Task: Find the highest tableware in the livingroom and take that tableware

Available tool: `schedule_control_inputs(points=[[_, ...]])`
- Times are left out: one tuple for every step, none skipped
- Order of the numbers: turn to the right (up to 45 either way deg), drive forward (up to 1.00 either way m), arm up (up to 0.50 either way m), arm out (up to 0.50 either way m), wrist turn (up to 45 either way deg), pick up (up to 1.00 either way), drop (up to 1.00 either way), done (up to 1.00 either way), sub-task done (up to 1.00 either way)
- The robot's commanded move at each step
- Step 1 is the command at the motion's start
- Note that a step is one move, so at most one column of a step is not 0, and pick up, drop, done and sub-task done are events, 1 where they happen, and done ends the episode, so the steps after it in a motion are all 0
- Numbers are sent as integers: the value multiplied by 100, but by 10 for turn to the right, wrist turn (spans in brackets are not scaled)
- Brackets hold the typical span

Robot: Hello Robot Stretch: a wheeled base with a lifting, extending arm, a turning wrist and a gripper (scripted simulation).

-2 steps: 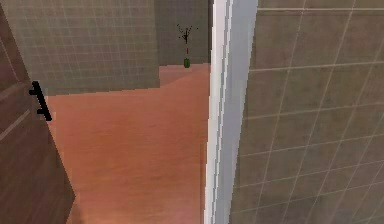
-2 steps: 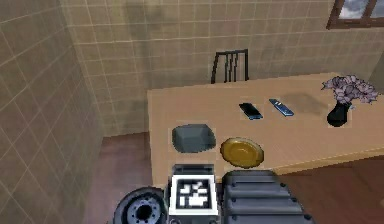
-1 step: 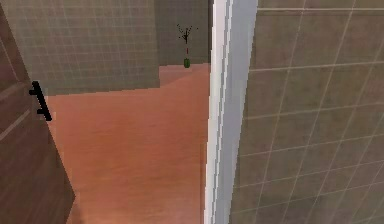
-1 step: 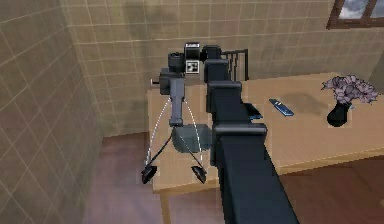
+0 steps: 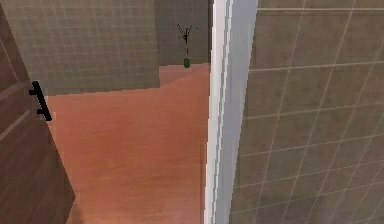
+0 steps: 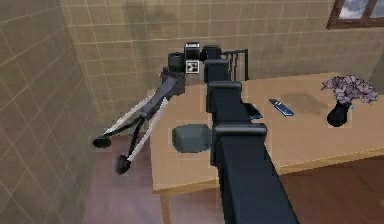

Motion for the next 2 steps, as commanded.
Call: schedule_control_inputs(points=[[0, 0, 0, 0, 450, 0, 0, 0, 0], [0, 0, 0, 0, 450, 0, 0, 0, 0]])
